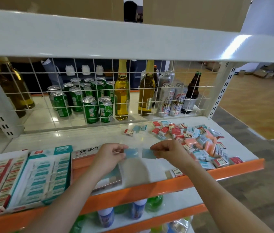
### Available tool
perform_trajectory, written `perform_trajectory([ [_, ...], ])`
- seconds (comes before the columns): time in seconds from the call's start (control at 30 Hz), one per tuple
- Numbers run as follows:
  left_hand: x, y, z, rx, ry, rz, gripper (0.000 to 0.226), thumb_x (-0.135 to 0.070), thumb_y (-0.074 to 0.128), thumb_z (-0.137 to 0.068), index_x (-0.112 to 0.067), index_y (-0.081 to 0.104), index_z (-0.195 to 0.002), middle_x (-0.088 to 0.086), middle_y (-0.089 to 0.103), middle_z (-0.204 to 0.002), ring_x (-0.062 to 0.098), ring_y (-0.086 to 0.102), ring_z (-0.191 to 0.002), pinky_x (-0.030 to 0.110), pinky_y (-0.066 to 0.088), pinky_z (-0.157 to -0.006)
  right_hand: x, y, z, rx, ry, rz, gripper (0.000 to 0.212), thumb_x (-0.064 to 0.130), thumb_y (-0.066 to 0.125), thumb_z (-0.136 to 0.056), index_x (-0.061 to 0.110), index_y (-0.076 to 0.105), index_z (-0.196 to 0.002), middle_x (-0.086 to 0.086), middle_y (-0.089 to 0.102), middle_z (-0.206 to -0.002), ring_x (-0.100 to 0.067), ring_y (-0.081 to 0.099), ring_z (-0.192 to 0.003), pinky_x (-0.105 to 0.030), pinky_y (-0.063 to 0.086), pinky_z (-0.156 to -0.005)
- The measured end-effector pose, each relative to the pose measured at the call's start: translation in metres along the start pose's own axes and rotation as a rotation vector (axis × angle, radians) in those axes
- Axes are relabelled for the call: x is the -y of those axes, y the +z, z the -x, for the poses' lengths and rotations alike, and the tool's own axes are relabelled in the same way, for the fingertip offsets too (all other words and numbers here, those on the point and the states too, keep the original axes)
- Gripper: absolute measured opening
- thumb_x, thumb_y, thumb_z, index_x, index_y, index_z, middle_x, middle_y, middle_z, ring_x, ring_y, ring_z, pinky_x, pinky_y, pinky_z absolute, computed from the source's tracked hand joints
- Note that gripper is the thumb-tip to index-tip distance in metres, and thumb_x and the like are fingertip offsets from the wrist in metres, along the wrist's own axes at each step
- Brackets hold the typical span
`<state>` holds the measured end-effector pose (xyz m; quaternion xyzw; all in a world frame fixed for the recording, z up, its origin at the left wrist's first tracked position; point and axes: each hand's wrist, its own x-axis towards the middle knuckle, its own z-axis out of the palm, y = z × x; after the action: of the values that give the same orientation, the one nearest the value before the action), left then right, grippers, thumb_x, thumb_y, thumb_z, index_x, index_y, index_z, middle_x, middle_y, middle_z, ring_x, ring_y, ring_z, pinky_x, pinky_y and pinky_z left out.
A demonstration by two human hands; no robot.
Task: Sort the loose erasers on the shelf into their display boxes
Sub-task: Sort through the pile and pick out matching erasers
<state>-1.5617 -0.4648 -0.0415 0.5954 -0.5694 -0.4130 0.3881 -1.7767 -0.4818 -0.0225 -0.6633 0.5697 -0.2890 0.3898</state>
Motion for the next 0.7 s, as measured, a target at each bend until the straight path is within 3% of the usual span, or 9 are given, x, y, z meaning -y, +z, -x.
perform_trajectory([
  [0.07, 0.002, -0.005, 0.003, -0.006, -0.009, -0.004, 0.027, 0.005, 0.061, -0.083, -0.013, 0.067, -0.103, 0.003, 0.062, -0.093, 0.006, 0.061, -0.071, 0.018, 0.048, -0.077, 0.003, 0.005, 0.000, 0.004, -0.012, 0.012, 0.023, -0.002, 0.060, -0.084, 0.006, 0.069, -0.103, -0.011, 0.070, -0.090, -0.003, 0.060, -0.067, -0.011, 0.050, -0.068],
  [0.2, 0.004, -0.019, 0.010, -0.056, 0.002, -0.025, 0.028, 0.004, 0.061, -0.083, -0.013, 0.067, -0.104, 0.001, 0.060, -0.101, 0.014, 0.059, -0.083, 0.017, 0.048, -0.076, 0.013, 0.018, -0.002, 0.005, -0.025, 0.003, 0.021, -0.002, 0.061, -0.083, 0.009, 0.070, -0.099, -0.004, 0.068, -0.080, 0.000, 0.059, -0.062, -0.019, 0.052, -0.073],
  [0.3, 0.007, -0.033, 0.017, -0.103, 0.001, -0.069, 0.028, 0.000, 0.062, -0.084, -0.015, 0.066, -0.107, -0.001, 0.061, -0.104, 0.011, 0.059, -0.087, 0.014, 0.047, -0.072, 0.025, 0.031, -0.006, 0.022, -0.035, -0.035, 0.021, -0.004, 0.061, -0.082, 0.007, 0.070, -0.098, 0.000, 0.067, -0.075, 0.003, 0.059, -0.059, -0.010, 0.049, -0.066],
  [0.37, 0.009, -0.044, 0.023, -0.139, 0.010, -0.104, 0.028, -0.001, 0.062, -0.085, -0.016, 0.066, -0.107, -0.005, 0.061, -0.103, 0.007, 0.058, -0.088, 0.014, 0.045, -0.074, 0.035, 0.041, -0.009, 0.036, -0.048, -0.044, 0.021, -0.004, 0.061, -0.082, 0.008, 0.070, -0.098, -0.001, 0.066, -0.076, -0.003, 0.059, -0.063, -0.009, 0.048, -0.064],
  [0.5, 0.018, -0.066, 0.033, -0.237, -0.002, -0.201, 0.027, -0.002, 0.060, -0.085, -0.016, 0.065, -0.107, -0.007, 0.060, -0.101, 0.001, 0.054, -0.085, 0.010, 0.039, -0.068, 0.051, 0.064, -0.015, 0.069, -0.075, 0.022, 0.020, -0.001, 0.061, -0.084, 0.007, 0.070, -0.100, -0.004, 0.066, -0.085, -0.014, 0.059, -0.078, -0.024, 0.048, -0.078],
  [0.7, 0.035, -0.087, 0.052, -0.235, -0.031, -0.350, 0.026, -0.006, 0.062, -0.085, -0.018, 0.065, -0.108, -0.010, 0.059, -0.110, 0.001, 0.052, -0.092, 0.007, 0.036, -0.069, 0.062, 0.093, -0.019, 0.167, -0.092, 0.124, 0.016, 0.000, 0.061, -0.083, 0.004, 0.070, -0.096, -0.003, 0.064, -0.085, -0.015, 0.058, -0.081, -0.025, 0.049, -0.077],
])
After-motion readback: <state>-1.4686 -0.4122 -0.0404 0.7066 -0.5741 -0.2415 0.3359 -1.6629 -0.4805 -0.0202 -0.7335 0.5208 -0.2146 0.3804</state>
